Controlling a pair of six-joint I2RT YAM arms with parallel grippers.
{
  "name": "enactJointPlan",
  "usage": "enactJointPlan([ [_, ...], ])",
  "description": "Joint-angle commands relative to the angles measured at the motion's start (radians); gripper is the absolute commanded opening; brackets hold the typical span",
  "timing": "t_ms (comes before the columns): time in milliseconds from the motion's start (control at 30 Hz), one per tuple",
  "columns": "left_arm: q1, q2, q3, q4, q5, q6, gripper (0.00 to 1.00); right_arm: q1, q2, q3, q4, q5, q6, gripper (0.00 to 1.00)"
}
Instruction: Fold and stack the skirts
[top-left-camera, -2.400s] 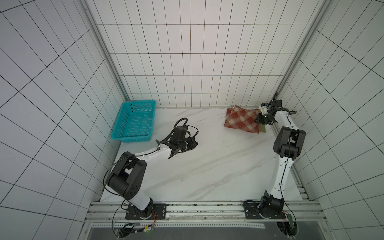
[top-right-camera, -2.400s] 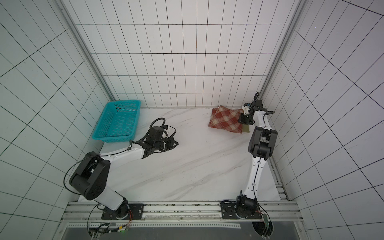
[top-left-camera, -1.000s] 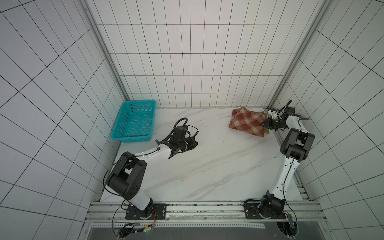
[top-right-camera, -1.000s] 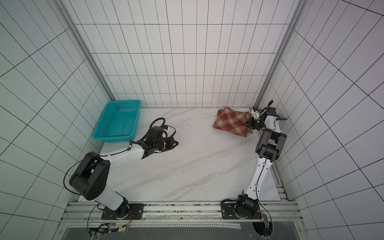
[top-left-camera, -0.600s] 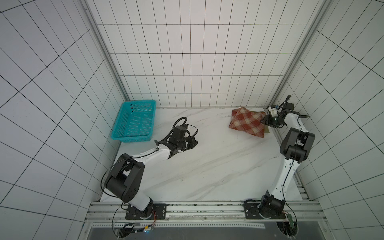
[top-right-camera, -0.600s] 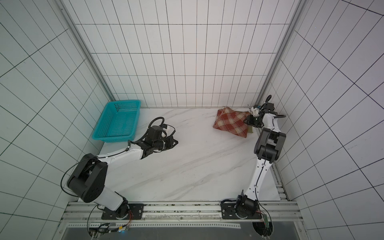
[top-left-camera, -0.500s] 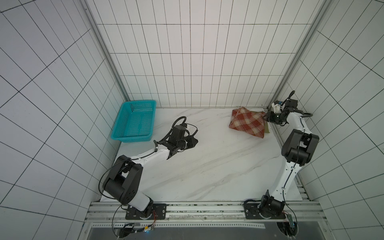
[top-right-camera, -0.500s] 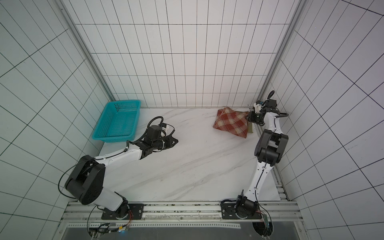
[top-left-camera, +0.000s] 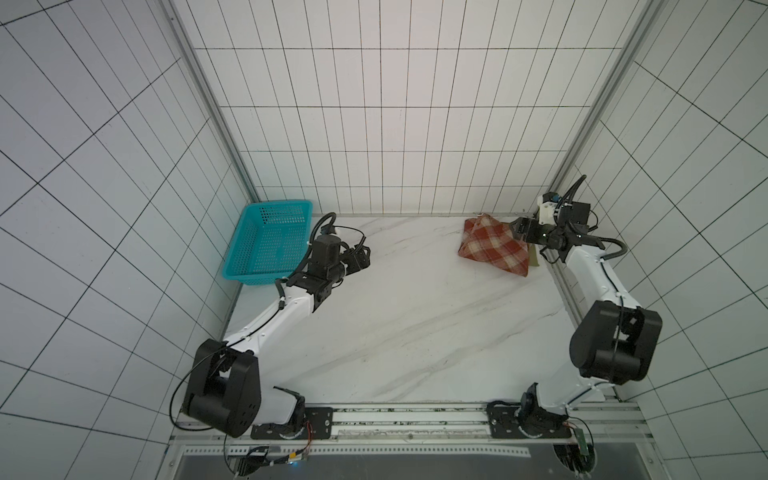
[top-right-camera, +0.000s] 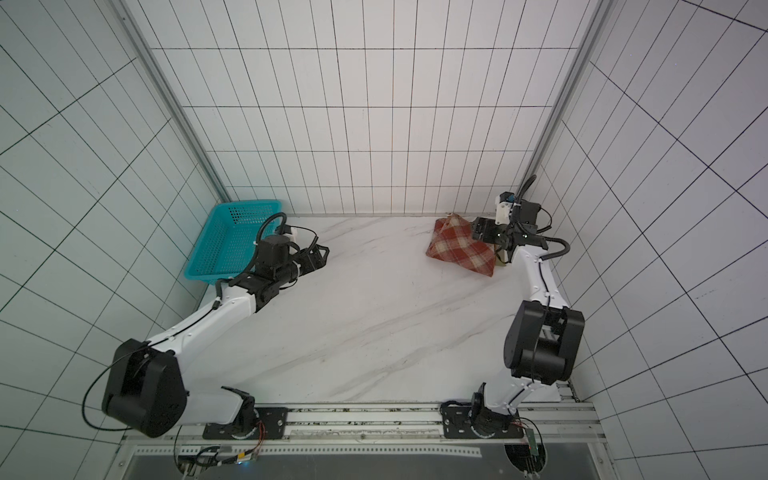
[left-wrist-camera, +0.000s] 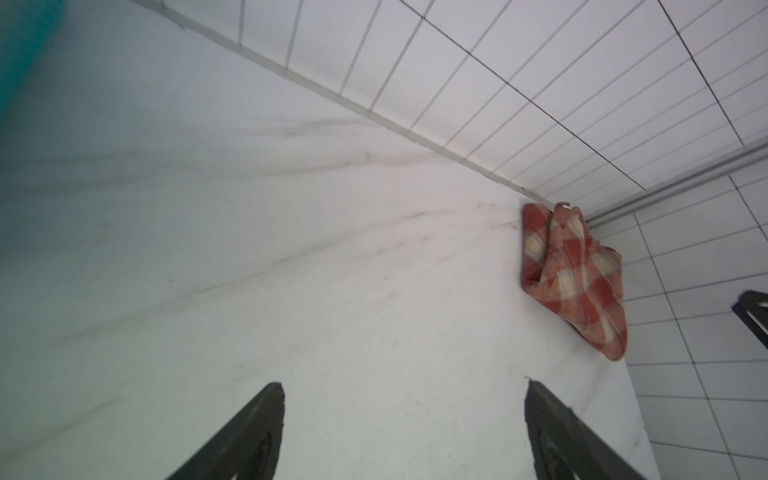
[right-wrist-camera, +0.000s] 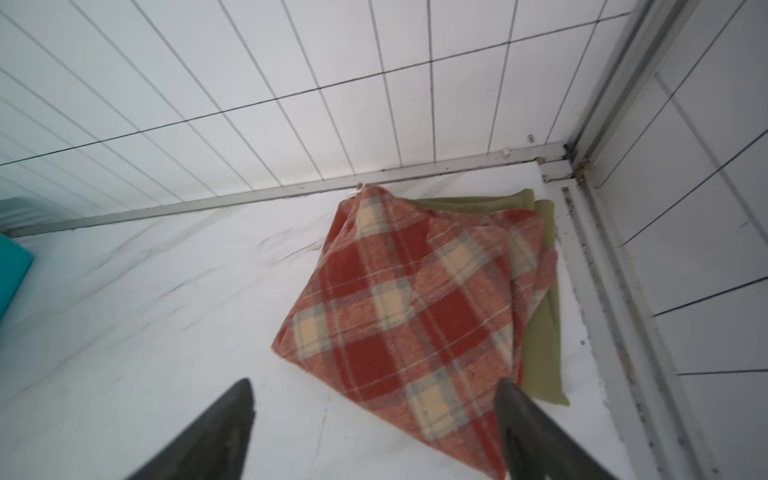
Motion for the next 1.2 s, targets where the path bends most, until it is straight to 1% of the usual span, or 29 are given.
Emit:
enactJointPlan([
  [0, 0.028, -0.041, 0.034, -0.045, -0.214, 0.075, 0.97, 0.028, -0.09, -0.211, 0.175, 0.053, 0.076, 1.0],
  [100, 0.029, -0.049, 0.014, -0.011, -0.357, 0.14, 0.97, 0.077, -0.164, -0.389, 0.295, 0.163, 0.085, 1.0],
  [167, 0.029, -0.041, -0.004, 0.008, -0.453, 0.179, 0.97, 0.084, -0.195, -0.503, 0.388, 0.212, 0.109, 1.0],
  [233, 0.03, -0.03, -0.039, 0.06, -0.517, 0.245, 0.97, 0.087, -0.213, -0.6, 0.469, 0.24, 0.133, 1.0],
  [300, 0.03, -0.025, -0.108, 0.174, -0.56, 0.343, 0.97, 0.096, -0.225, -0.688, 0.56, 0.277, 0.141, 1.0],
  [367, 0.029, -0.022, -0.174, 0.263, -0.624, 0.379, 0.97, 0.117, -0.232, -0.749, 0.622, 0.339, 0.145, 1.0],
  [467, 0.029, -0.01, -0.284, 0.451, -0.658, 0.45, 0.97, 0.163, -0.233, -0.796, 0.689, 0.448, 0.082, 1.0],
  [533, 0.031, 0.002, -0.342, 0.57, -0.652, 0.504, 0.97, 0.17, -0.229, -0.821, 0.742, 0.481, 0.067, 1.0],
  [633, 0.035, 0.011, -0.384, 0.63, -0.672, 0.543, 0.97, 0.181, -0.205, -0.886, 0.893, 0.492, 0.028, 1.0],
  [667, 0.043, 0.014, -0.402, 0.662, -0.664, 0.545, 0.97, 0.187, -0.193, -0.906, 0.952, 0.501, 0.009, 1.0],
  [700, 0.055, 0.02, -0.426, 0.706, -0.636, 0.551, 0.97, 0.192, -0.182, -0.92, 1.013, 0.512, -0.001, 1.0],
  [733, 0.068, 0.027, -0.448, 0.753, -0.589, 0.567, 0.97, 0.197, -0.18, -0.907, 0.989, 0.52, -0.005, 1.0],
  [767, 0.075, 0.034, -0.459, 0.778, -0.562, 0.586, 0.97, 0.201, -0.17, -0.915, 1.024, 0.522, -0.012, 1.0],
  [833, 0.074, 0.052, -0.464, 0.786, -0.553, 0.612, 0.97, 0.204, -0.157, -0.92, 1.075, 0.515, -0.015, 1.0],
  [900, 0.077, 0.066, -0.484, 0.797, -0.534, 0.602, 0.97, 0.208, -0.143, -0.925, 1.134, 0.504, -0.019, 1.0],
  [967, 0.081, 0.09, -0.528, 0.877, -0.506, 0.607, 0.97, 0.214, -0.129, -0.921, 1.157, 0.498, -0.041, 1.0],
  [1000, 0.085, 0.105, -0.551, 0.955, -0.489, 0.62, 0.97, 0.218, -0.123, -0.921, 1.169, 0.507, -0.05, 1.0],
  [1033, 0.091, 0.113, -0.565, 1.001, -0.463, 0.641, 0.97, 0.218, -0.115, -0.941, 1.219, 0.503, -0.062, 1.0],
  [1100, 0.096, 0.112, -0.565, 0.998, -0.453, 0.661, 0.97, 0.219, -0.094, -1.003, 1.353, 0.494, -0.073, 1.0],
  [1133, 0.115, 0.127, -0.576, 1.023, -0.428, 0.646, 0.97, 0.219, -0.082, -1.03, 1.426, 0.499, -0.068, 1.0],
  [1167, 0.137, 0.151, -0.597, 1.08, -0.4, 0.632, 0.97, 0.218, -0.082, -1.052, 1.46, 0.5, -0.064, 1.0],
])
